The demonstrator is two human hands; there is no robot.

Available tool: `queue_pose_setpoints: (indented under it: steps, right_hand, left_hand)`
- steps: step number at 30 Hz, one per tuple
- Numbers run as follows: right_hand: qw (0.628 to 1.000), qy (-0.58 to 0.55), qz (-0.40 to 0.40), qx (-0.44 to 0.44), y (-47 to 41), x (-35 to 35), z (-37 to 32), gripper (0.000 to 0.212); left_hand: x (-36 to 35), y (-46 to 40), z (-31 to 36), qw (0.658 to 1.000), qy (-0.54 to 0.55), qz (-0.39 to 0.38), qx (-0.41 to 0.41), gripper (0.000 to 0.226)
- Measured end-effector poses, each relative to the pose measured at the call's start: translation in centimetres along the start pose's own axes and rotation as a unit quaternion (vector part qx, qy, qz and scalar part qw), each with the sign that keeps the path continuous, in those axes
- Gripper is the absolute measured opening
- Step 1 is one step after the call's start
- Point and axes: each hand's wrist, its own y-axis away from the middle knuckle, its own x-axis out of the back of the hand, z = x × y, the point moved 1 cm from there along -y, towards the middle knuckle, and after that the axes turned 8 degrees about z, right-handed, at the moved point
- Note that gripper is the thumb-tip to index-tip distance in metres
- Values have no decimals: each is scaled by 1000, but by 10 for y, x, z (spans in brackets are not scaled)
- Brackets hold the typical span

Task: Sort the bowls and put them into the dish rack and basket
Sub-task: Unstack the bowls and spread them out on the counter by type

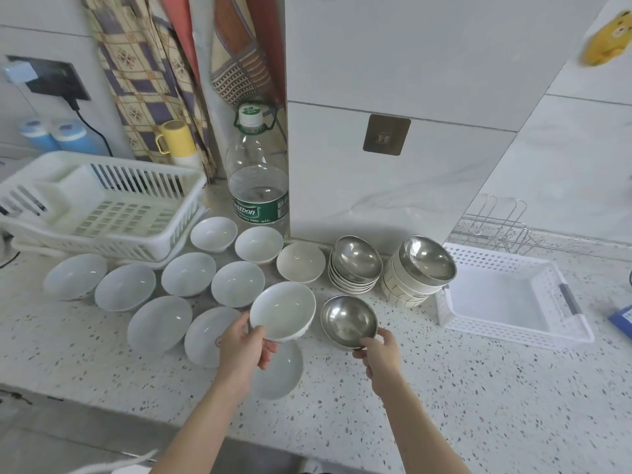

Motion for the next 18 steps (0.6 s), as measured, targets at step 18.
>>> queue_pose_setpoints:
  steps: [18]
  right_hand:
    - [999,11,30,10,5,-23,7,50]
  left_hand:
    - [13,-8,-5,1000,1,-12,8,39]
